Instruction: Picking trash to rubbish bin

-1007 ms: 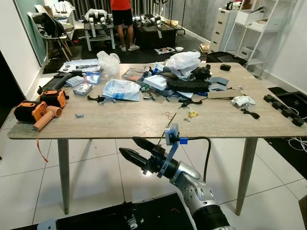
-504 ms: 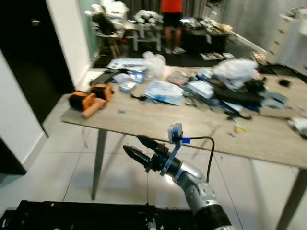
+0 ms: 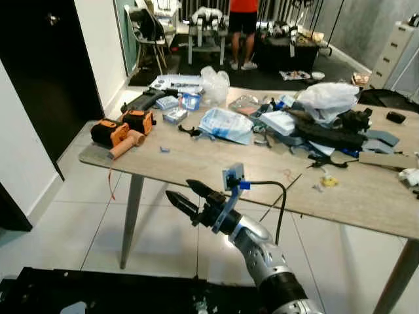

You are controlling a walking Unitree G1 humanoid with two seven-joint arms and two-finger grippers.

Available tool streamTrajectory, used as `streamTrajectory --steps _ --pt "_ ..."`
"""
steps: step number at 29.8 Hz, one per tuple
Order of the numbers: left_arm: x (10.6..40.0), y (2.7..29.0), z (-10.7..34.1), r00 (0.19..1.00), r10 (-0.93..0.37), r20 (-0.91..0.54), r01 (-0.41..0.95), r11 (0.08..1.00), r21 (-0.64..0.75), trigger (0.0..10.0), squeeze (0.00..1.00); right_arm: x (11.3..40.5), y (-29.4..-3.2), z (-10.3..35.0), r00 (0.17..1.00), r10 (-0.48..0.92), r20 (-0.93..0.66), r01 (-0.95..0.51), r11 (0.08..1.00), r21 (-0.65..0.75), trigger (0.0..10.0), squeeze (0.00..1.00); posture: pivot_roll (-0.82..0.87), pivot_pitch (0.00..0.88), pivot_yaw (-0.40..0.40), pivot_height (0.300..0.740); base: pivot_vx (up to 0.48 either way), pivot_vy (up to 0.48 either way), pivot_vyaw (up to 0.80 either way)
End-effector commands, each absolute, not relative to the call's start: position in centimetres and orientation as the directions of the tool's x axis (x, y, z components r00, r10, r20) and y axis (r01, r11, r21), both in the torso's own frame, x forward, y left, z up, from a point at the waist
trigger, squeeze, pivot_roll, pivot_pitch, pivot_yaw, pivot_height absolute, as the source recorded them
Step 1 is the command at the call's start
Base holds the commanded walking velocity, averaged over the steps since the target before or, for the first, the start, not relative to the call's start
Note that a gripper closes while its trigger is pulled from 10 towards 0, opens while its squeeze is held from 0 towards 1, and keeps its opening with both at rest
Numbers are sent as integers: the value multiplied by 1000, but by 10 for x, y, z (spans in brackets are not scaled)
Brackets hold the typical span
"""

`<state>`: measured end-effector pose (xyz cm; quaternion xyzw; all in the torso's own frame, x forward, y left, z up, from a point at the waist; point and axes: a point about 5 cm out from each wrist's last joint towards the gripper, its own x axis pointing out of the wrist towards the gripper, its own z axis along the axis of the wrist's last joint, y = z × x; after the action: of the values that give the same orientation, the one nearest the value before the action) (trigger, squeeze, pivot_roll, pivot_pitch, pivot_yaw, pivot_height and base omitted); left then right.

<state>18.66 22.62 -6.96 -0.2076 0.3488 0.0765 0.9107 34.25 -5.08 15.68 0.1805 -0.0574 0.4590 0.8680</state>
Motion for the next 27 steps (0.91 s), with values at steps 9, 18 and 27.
streamTrajectory --steps 9,18,27 --pt "177 230 -74 722 2 -692 -303 900 -313 10000 0 342 -51 151 591 766 253 -804 533 264 10000 0 -40 139 17 740 0 0 0" --pt "176 230 -74 722 -13 -691 -286 905 -316 10000 0 345 -52 156 612 744 269 -790 555 262 10000 0 -42 143 21 740 216 0 0" --pt "174 230 -75 719 -15 -695 -282 908 -311 10000 0 349 -55 164 634 715 294 -773 581 255 10000 0 -41 140 20 740 281 0 0"
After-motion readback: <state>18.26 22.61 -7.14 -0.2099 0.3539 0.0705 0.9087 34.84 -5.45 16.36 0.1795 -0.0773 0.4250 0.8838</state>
